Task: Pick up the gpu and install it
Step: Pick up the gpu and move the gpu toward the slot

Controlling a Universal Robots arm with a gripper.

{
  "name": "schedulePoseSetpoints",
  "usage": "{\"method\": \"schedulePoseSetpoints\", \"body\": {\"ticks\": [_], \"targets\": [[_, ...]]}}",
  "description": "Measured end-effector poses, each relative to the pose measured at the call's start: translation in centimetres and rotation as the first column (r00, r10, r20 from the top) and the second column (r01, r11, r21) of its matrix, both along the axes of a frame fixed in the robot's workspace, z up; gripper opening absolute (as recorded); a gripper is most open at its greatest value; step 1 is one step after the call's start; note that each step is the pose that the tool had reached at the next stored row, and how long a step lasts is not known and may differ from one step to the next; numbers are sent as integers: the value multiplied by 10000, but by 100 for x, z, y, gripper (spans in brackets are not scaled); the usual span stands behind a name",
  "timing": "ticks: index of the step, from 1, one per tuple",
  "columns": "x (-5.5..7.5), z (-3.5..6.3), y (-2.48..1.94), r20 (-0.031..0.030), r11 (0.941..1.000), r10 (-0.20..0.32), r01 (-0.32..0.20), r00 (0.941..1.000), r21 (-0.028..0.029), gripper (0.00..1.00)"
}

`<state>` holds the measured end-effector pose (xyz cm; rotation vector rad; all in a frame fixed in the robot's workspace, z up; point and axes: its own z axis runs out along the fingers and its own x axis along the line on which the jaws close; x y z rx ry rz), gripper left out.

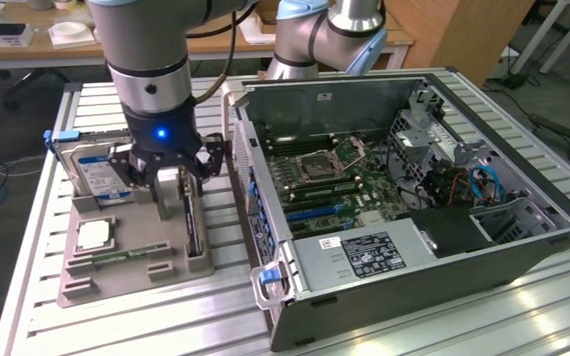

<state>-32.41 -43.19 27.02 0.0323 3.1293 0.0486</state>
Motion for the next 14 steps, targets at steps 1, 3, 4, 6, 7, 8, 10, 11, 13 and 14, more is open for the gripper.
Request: {"method": "schedulePoseSetpoints", "body": {"ticks": [1, 3, 4, 6, 7, 8, 10, 11, 13, 14], "targets": [[0, -14, 0, 0, 10000, -4, 4, 10000, 0, 67], [9, -29, -1, -1, 10000, -4, 4, 10000, 0, 67], [18, -35, -1, -1, 10000, -5, 5, 10000, -1, 67], [27, -49, 0, 0, 10000, -10, 10, 10000, -1, 67], [28, -57, -2, 1, 10000, -16, 16, 10000, 0, 67], [29, -64, -7, 0, 10000, -22, 22, 10000, -1, 67], [28, -85, -10, 1, 10000, -91, 91, 10000, 1, 67], [28, -95, -11, 0, 9999, -141, 141, 9999, 0, 67], [30, -114, -12, 1, 9997, -241, 241, 9997, 1, 67], [30, -123, -13, 0, 9996, -295, 295, 9996, 0, 67]]}}
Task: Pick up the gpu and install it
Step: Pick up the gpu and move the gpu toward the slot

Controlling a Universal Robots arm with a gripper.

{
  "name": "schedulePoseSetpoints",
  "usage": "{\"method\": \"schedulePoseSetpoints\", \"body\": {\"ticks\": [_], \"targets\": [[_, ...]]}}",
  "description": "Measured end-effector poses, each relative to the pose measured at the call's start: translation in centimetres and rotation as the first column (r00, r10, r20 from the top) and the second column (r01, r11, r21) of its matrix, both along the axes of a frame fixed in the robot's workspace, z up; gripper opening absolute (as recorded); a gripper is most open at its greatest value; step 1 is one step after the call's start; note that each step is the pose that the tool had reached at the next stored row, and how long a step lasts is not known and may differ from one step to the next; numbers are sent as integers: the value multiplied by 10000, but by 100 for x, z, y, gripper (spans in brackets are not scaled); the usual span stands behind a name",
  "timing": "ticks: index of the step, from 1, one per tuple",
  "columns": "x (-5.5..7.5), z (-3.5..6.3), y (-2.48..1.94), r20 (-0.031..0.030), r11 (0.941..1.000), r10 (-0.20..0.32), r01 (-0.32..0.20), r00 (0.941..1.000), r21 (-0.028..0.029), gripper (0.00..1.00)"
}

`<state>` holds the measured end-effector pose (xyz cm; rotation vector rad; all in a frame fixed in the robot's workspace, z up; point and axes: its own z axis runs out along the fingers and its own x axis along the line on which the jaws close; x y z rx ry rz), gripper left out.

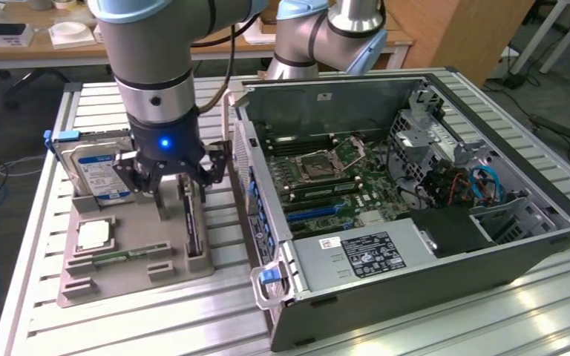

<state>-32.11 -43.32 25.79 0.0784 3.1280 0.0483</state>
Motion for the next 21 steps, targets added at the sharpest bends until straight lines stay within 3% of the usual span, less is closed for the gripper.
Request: {"method": "schedulePoseSetpoints", "body": {"ticks": [6, 21], "targets": [[4, -50, -2, 0, 9996, -290, 290, 9996, -1, 67], [55, -212, -7, -23, 9996, -265, 265, 9996, -1, 67]]}}
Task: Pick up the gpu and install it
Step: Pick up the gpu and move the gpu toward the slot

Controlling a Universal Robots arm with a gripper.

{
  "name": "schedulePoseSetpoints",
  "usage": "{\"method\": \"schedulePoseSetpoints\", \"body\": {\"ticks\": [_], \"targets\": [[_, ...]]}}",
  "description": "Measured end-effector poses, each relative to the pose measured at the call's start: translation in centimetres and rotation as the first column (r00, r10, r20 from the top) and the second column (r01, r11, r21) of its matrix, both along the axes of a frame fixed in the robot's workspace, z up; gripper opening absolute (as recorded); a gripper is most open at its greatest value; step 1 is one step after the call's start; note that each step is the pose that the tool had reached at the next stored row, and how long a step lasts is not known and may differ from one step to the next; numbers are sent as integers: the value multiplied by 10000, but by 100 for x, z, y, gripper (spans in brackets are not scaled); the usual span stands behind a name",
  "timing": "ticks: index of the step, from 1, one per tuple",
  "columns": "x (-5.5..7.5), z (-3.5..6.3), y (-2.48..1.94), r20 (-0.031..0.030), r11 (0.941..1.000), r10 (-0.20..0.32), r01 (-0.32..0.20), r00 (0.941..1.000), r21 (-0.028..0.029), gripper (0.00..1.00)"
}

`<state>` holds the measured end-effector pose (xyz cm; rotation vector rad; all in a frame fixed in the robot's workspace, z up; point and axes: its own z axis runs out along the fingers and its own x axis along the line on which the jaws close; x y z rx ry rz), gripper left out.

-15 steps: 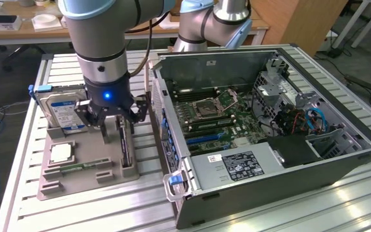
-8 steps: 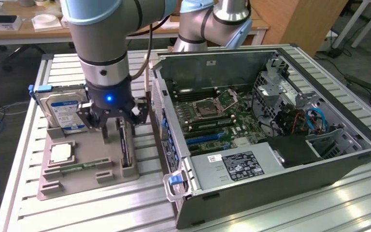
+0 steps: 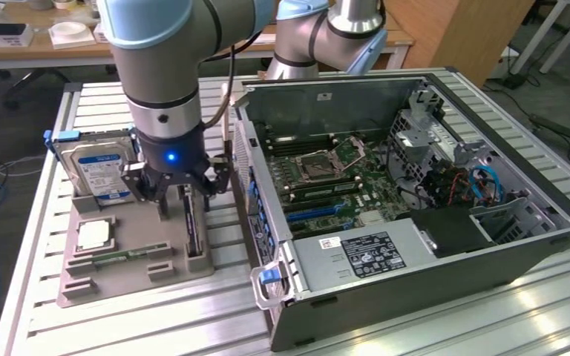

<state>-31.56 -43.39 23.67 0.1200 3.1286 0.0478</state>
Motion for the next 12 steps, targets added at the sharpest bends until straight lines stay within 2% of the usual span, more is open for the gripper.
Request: {"method": "schedulePoseSetpoints", "body": {"ticks": [6, 12], "targets": [[27, -49, 0, -11, 9997, 249, -249, 9997, 1, 67], [27, -77, -1, -12, 9943, 1064, -1064, 9943, -1, 67]]}}
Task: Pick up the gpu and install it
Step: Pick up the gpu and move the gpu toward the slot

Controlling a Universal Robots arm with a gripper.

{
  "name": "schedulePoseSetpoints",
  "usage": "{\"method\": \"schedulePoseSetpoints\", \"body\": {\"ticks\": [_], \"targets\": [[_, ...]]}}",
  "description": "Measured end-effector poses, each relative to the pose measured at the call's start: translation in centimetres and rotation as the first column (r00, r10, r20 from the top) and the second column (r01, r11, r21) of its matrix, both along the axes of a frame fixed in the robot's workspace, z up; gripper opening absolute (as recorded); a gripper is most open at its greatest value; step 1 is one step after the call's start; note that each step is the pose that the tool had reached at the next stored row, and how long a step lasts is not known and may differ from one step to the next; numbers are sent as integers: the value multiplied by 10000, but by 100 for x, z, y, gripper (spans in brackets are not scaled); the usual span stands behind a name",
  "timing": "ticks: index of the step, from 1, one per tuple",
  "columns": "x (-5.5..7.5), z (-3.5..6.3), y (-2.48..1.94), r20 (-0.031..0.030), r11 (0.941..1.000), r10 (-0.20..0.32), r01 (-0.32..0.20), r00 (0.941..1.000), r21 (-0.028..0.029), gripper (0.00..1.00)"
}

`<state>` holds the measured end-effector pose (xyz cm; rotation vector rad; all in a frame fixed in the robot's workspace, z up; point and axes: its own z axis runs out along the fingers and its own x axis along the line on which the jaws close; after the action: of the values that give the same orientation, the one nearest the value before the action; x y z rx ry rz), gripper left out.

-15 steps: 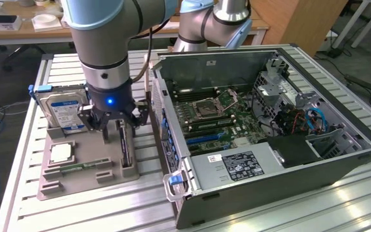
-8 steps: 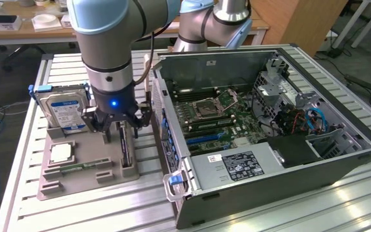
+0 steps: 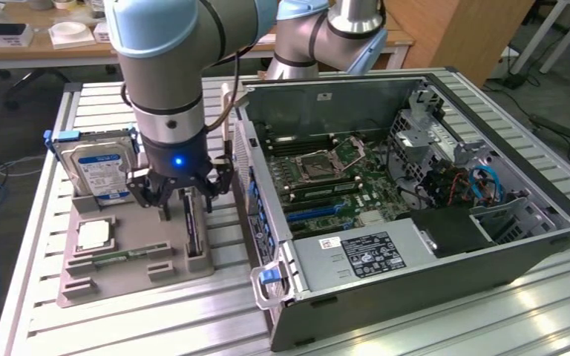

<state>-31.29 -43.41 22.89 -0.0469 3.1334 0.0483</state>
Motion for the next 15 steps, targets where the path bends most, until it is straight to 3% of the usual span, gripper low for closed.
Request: {"method": "schedulePoseSetpoints", "body": {"ticks": [15], "targets": [[0, -52, 0, -1, 9995, 320, -320, 9995, 2, 67]]}}
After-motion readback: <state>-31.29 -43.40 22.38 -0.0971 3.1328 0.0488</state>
